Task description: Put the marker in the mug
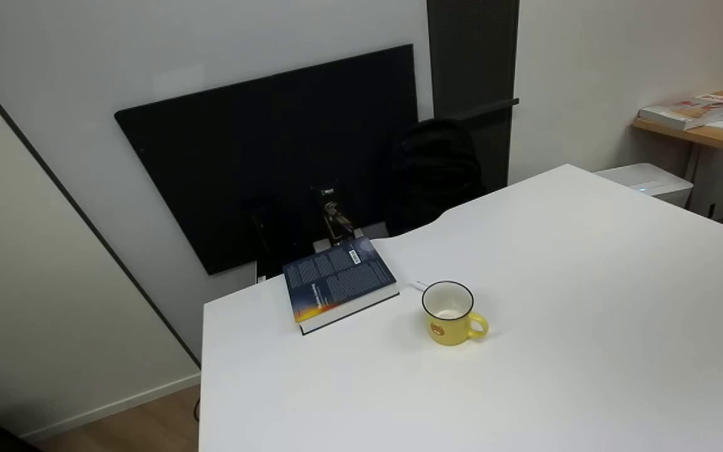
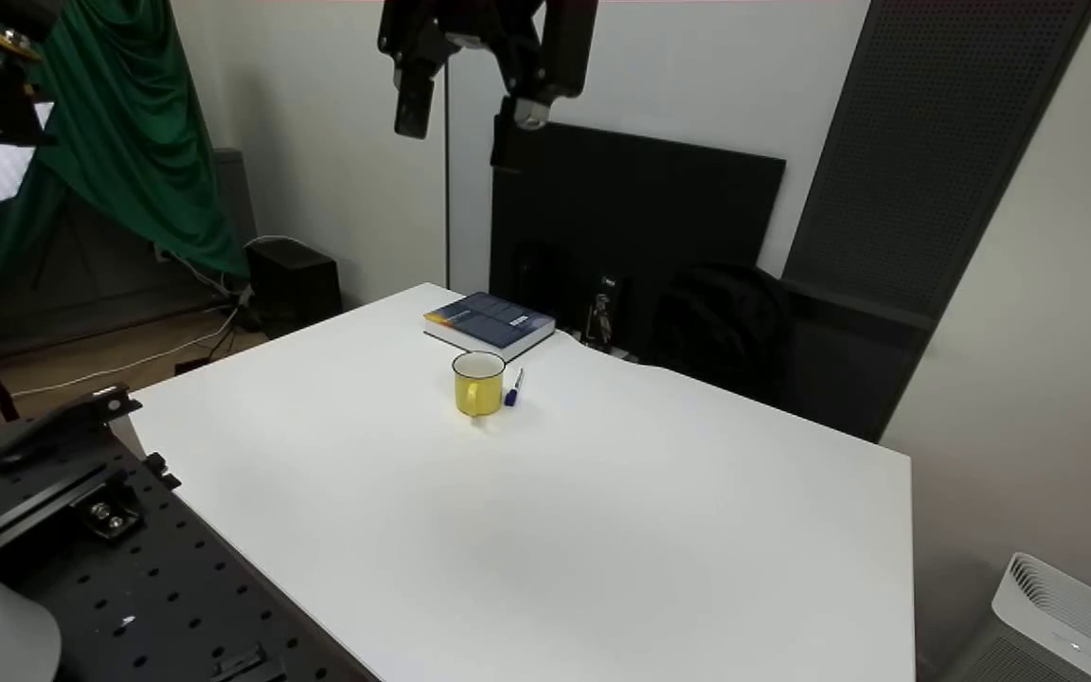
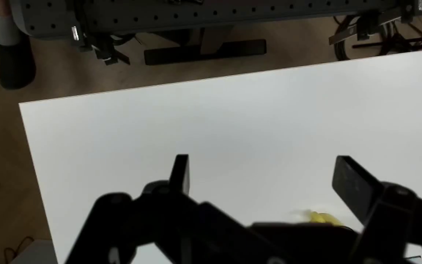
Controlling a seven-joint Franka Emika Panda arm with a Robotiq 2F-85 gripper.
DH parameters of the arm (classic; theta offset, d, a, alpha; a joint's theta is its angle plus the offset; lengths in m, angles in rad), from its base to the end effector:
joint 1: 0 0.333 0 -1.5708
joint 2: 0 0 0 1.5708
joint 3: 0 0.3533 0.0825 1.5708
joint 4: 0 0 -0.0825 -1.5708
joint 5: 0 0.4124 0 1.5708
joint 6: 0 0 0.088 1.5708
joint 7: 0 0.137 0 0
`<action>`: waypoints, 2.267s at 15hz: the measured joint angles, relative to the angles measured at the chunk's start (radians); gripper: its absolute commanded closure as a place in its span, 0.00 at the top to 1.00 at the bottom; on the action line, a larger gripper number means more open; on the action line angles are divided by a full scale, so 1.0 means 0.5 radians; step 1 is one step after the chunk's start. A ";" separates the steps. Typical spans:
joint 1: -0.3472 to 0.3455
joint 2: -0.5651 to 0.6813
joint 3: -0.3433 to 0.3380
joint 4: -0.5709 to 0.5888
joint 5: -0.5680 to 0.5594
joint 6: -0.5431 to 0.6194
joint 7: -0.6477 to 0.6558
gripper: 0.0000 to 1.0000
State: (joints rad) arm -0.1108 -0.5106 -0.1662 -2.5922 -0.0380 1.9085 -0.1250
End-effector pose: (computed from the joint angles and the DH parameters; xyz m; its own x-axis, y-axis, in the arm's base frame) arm 0.3488 -0.1008 0.3992 0.9804 -0.1004 -0.1693 -0.1135 -0.9911 -0.0695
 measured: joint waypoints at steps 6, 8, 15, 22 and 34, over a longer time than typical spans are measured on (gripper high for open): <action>-0.006 0.256 -0.058 0.019 0.008 0.189 -0.099 1.00; -0.006 0.467 -0.094 0.066 0.038 0.324 -0.184 1.00; -0.022 1.236 -0.098 0.371 0.254 0.990 -0.695 1.00; -0.128 1.689 0.124 0.669 0.275 1.419 -0.920 1.00; -0.182 1.892 0.244 0.844 0.274 1.405 -0.888 1.00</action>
State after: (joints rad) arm -0.2016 0.4353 -0.0443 -2.1700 0.0988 2.6110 -0.5691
